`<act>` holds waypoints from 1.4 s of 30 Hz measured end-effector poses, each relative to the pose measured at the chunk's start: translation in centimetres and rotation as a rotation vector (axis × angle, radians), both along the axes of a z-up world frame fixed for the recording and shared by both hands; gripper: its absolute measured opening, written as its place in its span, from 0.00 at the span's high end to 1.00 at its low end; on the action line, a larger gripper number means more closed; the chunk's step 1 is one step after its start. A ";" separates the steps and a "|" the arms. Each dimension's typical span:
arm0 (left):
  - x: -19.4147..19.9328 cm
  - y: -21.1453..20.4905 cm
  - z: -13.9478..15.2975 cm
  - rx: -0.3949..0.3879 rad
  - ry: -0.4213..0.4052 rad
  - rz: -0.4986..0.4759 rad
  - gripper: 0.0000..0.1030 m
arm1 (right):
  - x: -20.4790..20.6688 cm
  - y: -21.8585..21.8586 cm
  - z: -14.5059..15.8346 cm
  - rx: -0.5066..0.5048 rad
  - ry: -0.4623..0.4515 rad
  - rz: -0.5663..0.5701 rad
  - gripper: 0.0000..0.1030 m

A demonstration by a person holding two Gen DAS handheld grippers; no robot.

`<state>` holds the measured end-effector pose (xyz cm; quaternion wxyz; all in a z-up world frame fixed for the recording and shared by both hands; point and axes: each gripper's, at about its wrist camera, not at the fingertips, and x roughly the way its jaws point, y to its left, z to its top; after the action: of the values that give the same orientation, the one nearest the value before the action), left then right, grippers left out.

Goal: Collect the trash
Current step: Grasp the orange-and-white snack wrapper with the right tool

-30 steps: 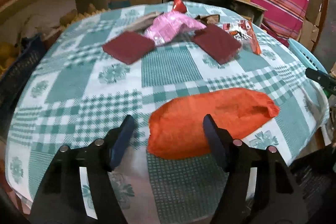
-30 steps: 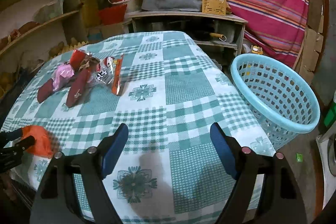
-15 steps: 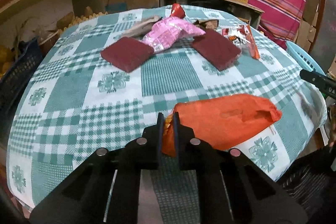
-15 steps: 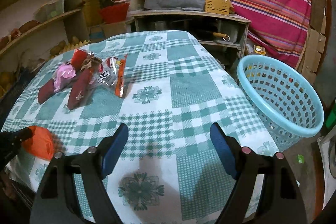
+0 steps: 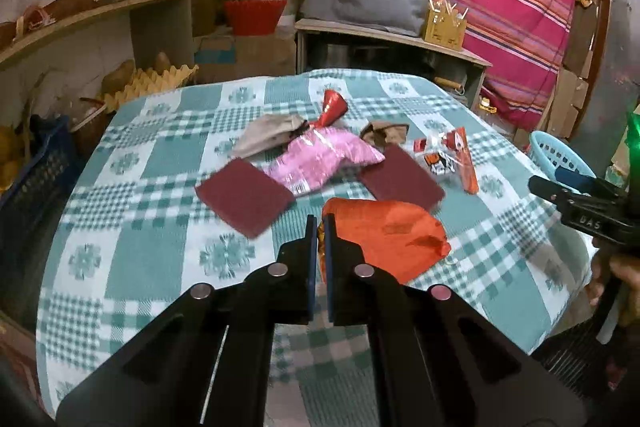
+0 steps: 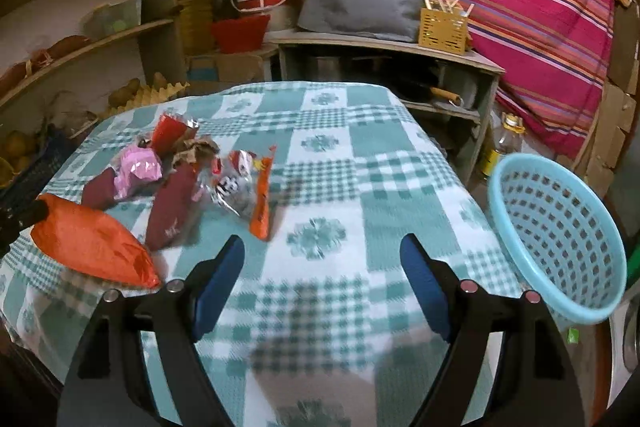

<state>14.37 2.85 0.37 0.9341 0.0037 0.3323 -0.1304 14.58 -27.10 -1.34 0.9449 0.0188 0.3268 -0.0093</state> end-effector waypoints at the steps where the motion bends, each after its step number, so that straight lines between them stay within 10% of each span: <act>1: 0.2 0.2 0.1 0.001 -0.003 0.004 0.98 | 0.4 0.2 0.0 -0.001 0.003 0.004 0.23; 16: 4.7 2.2 -1.0 0.025 0.032 0.076 0.98 | 8.0 3.8 -1.8 0.018 0.082 0.067 0.25; 23: 5.0 1.6 -0.9 0.035 0.025 0.065 0.98 | 9.7 3.9 -3.0 0.080 0.144 0.094 0.77; 27: 4.7 1.1 -0.6 0.035 0.024 0.061 0.98 | 8.8 3.5 -2.8 0.077 0.119 0.110 0.91; 42: 0.2 -4.6 7.4 0.013 -0.132 -0.031 0.98 | 2.8 -4.7 1.4 0.130 0.014 0.039 0.92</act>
<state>14.61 -1.76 7.76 0.9518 0.0233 0.2706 -0.1422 17.34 -31.82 0.05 0.9394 0.0739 0.3334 0.0301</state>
